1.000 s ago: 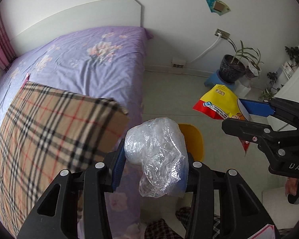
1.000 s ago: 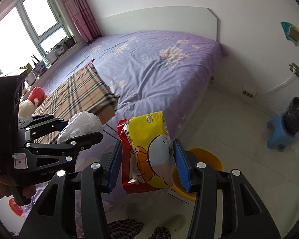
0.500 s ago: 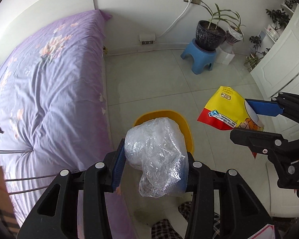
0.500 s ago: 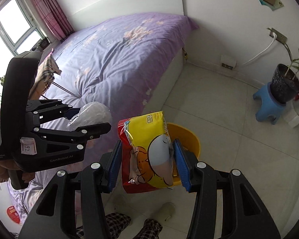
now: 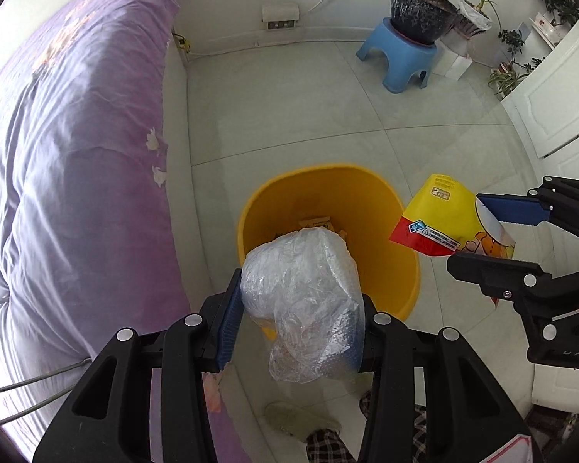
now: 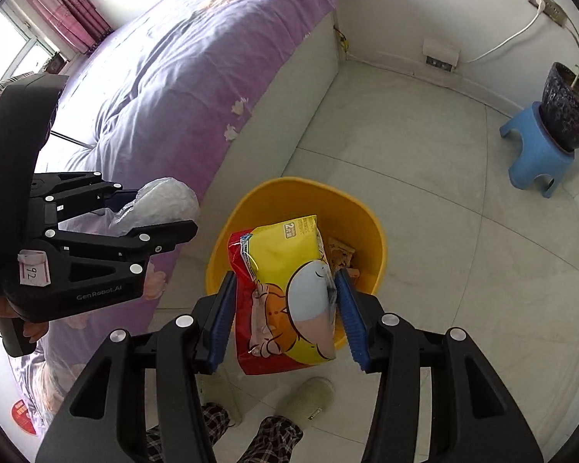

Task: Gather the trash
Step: 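Open both tools to drop the plastic bag and snack bag into the bin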

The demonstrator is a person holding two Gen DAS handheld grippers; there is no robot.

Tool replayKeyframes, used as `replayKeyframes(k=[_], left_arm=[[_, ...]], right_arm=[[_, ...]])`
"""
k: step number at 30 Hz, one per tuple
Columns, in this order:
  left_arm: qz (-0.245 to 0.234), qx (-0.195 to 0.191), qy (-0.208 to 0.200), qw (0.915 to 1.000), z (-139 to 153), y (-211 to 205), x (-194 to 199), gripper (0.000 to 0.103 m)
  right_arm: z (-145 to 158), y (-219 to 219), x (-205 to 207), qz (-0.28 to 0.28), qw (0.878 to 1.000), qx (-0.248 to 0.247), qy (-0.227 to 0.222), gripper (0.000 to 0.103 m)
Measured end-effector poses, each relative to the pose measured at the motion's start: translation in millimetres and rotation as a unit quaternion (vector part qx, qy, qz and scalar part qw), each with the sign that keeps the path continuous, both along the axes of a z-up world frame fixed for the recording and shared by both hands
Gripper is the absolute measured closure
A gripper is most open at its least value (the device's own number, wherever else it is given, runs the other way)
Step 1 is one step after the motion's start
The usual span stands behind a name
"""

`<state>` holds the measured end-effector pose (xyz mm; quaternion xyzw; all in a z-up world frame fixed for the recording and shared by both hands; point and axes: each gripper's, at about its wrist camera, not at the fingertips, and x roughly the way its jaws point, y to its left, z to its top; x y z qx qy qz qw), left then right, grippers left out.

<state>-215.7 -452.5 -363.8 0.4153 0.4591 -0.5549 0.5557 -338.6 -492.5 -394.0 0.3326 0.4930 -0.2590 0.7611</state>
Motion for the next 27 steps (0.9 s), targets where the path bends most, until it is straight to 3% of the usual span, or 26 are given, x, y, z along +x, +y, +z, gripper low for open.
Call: replayKeyframes(k=[5,10,14,17,19,20,27], left_arm=[[-0.009,0.016,0.002,0.9998,-29,-6,-5,0.060],[-0.011,0.029,0.004,0.9995,-46,-10,-10,0.056],[-0.008,0.039,0.003,0.9992,-55,-11,-13,0.051],[-0.008,0.042,0.004,0.9991,-57,-11,-13,0.049],[-0.008,0.042,0.000,0.9991,-57,-11,-13,0.036],[-0.008,0.039,-0.003,0.9992,-57,-10,-14,0.035],[-0.002,0.041,-0.004,0.9991,-49,-8,-15,0.034]], right_arm=[[-37,-7,1,-0.003,1.000,0.018,0.011,0.051],[-56,-14,-1,-0.008,1.000,0.028,0.008,0.046],[-60,-17,-6,-0.017,1.000,0.022,0.006,0.034],[-64,-20,-9,-0.022,0.999,0.023,0.005,0.034],[-64,-21,-10,-0.023,0.999,0.025,0.005,0.034],[-63,-21,-11,-0.024,0.999,0.026,0.004,0.034],[-53,-22,-15,-0.037,0.999,0.023,0.000,0.034]])
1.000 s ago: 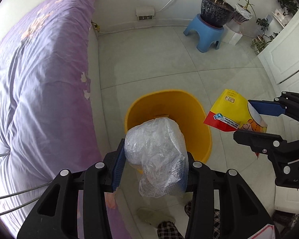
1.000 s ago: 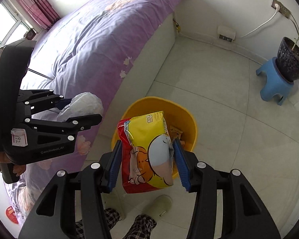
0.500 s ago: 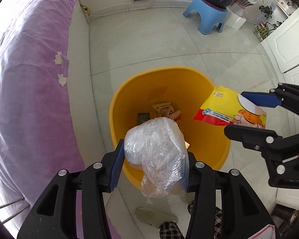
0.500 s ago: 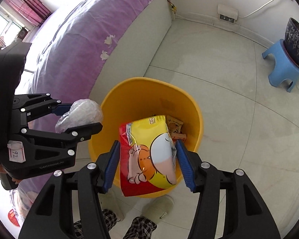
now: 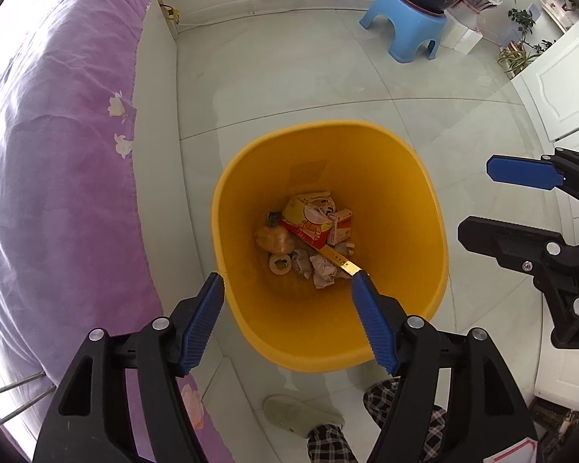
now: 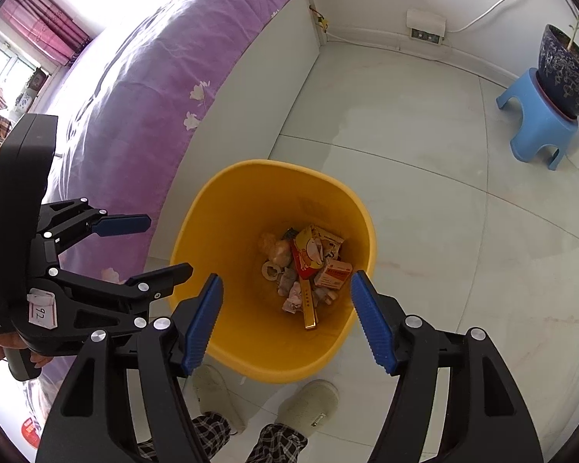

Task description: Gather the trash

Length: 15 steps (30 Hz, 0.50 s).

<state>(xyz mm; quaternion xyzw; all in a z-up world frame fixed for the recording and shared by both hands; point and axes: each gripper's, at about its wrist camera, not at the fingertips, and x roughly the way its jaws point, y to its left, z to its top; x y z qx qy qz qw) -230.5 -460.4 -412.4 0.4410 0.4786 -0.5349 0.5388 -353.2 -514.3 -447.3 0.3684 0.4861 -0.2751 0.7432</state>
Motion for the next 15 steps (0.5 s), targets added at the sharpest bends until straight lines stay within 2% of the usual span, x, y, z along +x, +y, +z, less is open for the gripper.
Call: replayKeyframes(k=[5,7,10,15], left_arm=[[0.007,-0.008,-0.003,0.9999,17,2,0,0.033],[0.018,-0.013,-0.004,0.9998,28,4,2,0.027],[0.034,-0.020,-0.003,0.9992,48,10,3,0.024],[0.059,-0.036,-0.009,0.9976,89,23,3,0.023]], right_arm=[[20,3,-2,-0.014,1.000,-0.009,0.000,0.034],[33,7,-3,-0.024,1.000,-0.016,-0.001,0.034],[57,16,-7,-0.048,0.998,-0.033,0.005,0.034],[105,33,-18,-0.089,0.994,-0.055,0.003,0.034]])
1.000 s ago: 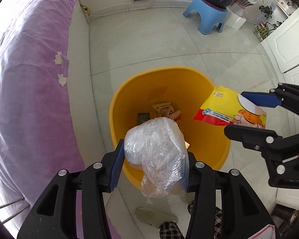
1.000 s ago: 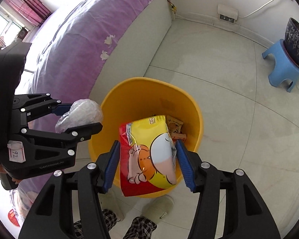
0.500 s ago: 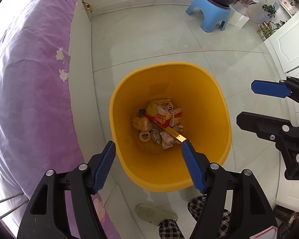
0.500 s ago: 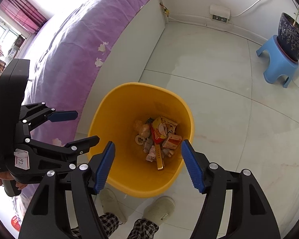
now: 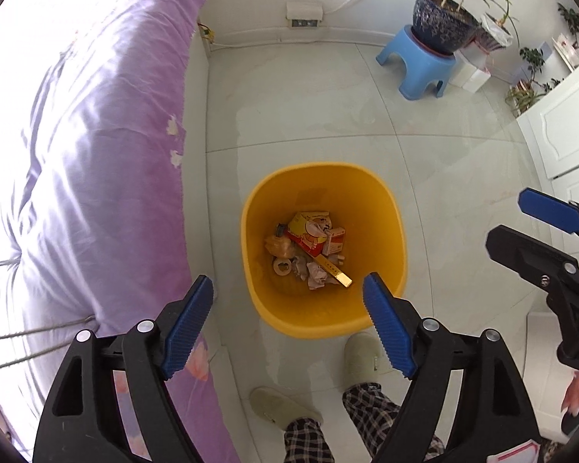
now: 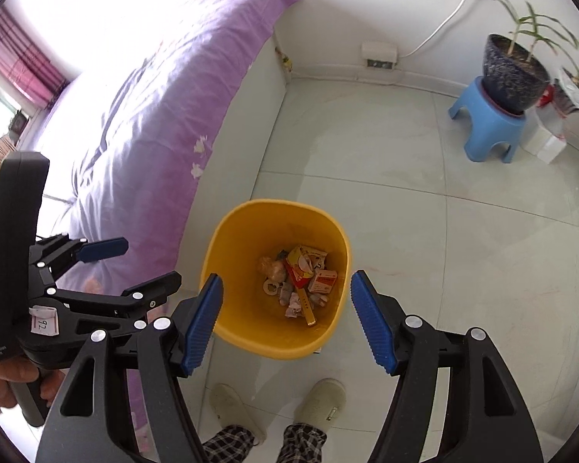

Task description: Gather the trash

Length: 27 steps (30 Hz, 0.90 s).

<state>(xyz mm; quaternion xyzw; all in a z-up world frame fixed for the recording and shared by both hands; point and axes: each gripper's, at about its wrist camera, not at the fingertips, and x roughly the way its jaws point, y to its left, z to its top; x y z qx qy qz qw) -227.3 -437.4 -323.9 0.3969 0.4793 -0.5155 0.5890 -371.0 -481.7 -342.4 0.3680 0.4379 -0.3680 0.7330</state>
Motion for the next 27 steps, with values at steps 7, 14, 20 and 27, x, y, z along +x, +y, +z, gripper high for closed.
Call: replayKeyframes(k=[7,14,20,27], left_arm=[[0.032,-0.033,-0.007,0.9989,58,22,-1,0.023],[0.045,-0.053,-0.007,0.9976,101,43,2,0.023],[0.059,-0.068,-0.012,0.9959,126,50,6,0.022],[0.058,-0.083,-0.014,0.9948,145,48,7,0.022]], right_arm=[[59,21,-15,-0.043,0.998,-0.032,0.020,0.030],[90,38,-15,-0.039,0.998,-0.033,0.040,0.030],[109,50,-14,-0.032,0.998,-0.043,0.036,0.030],[116,57,-13,-0.030,0.998,-0.043,0.038,0.030]])
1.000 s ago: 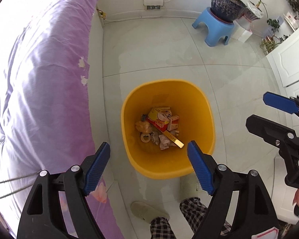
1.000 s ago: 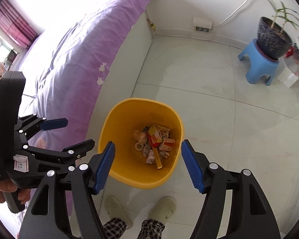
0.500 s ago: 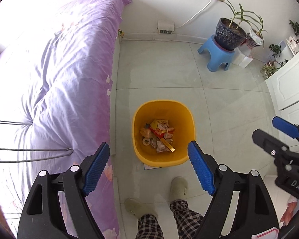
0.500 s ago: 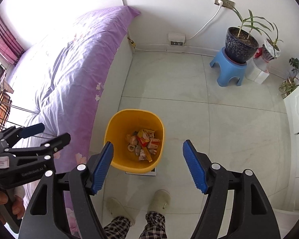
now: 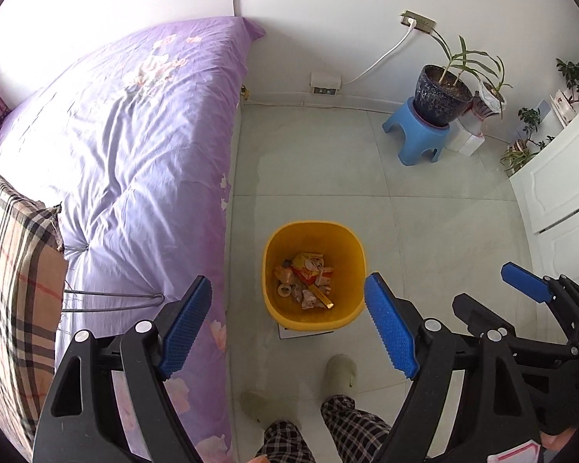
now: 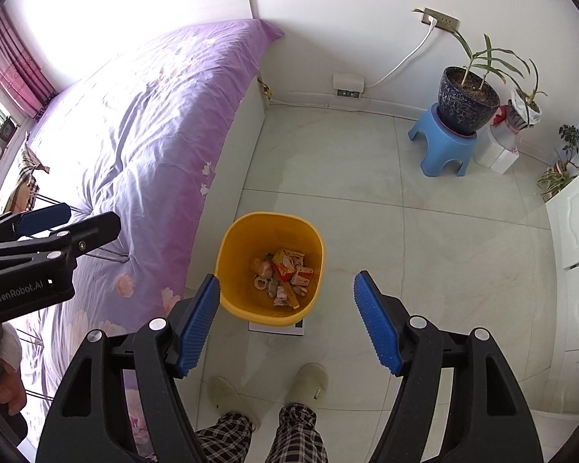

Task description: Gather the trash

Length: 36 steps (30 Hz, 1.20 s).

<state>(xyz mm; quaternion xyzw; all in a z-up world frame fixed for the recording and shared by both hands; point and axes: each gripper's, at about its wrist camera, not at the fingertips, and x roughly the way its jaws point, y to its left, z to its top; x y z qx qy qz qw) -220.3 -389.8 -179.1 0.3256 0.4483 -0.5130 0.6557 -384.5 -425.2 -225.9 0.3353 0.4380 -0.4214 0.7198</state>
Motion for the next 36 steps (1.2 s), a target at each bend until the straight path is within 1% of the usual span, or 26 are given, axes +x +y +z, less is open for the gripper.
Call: replayKeyframes(k=[13,36], left_arm=[[0.001,-0.005,-0.005,1.0000,7,-3,-6,0.022],[0.006,-0.015,-0.008,0.9998,14,-2,-4,0.021]], right_arm=[[4,-1,0,0.000,1.000,-0.001,-0.003,0.030],[16,-1,-1,0.002,1.000,-0.009,-0.011,0.029]])
